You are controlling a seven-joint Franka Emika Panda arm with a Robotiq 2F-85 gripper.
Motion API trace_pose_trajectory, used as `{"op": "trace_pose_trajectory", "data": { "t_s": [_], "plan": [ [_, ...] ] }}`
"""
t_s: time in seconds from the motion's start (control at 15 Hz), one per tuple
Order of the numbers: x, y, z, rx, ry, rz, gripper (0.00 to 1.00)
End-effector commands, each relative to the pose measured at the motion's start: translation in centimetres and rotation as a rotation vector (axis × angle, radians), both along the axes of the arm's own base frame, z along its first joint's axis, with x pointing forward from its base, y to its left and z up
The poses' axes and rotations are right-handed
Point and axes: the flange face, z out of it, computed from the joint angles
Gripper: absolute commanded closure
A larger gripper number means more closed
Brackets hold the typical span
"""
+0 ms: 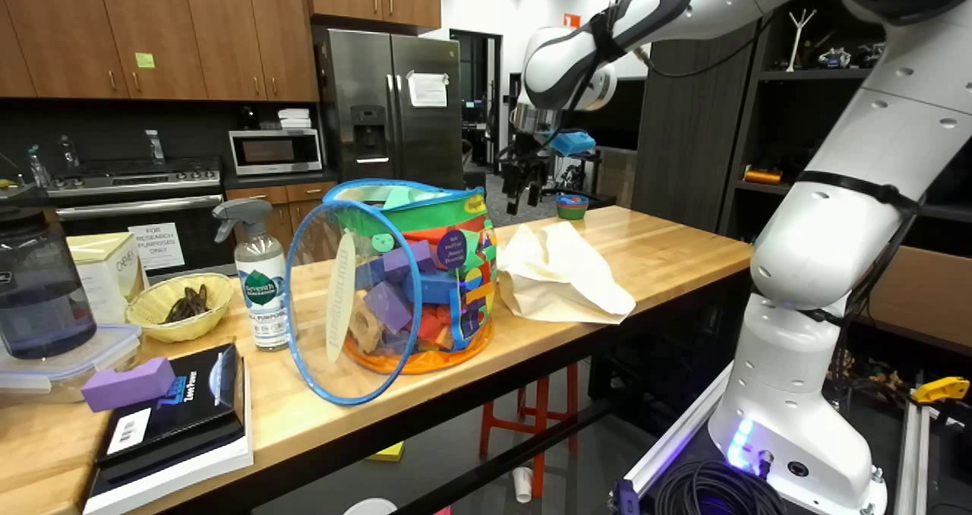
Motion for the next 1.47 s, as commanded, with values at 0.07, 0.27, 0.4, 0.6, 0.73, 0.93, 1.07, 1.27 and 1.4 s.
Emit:
{"op": "trace_pose_trajectory", "data": {
  "t_s": [0.07,0.27,0.4,0.6,0.73,0.93,1.07,1.27,1.4],
  "plan": [
    [-1.2,0.6,-2.2,-0.038,0.048,-0.015,0.0],
    [-2.1,0.9,-3.9,-0.06,0.081,-0.008,0.0],
    [-2.6,0.8,-5.0,-0.09,0.089,-0.009,0.0],
    [-3.2,0.7,-6.2,-0.127,0.095,-0.021,0.0],
    [-3.5,0.5,-7.0,-0.143,0.088,-0.03,0.0],
    [-4.1,0.4,-8.3,-0.155,0.065,-0.034,0.0],
    [-4.3,0.4,-8.9,-0.156,0.051,-0.031,0.0],
    [-4.5,0.5,-9.5,-0.153,0.034,-0.023,0.32],
    [-4.6,0.5,-9.8,-0.15,0.026,-0.017,0.47]
  ]
}}
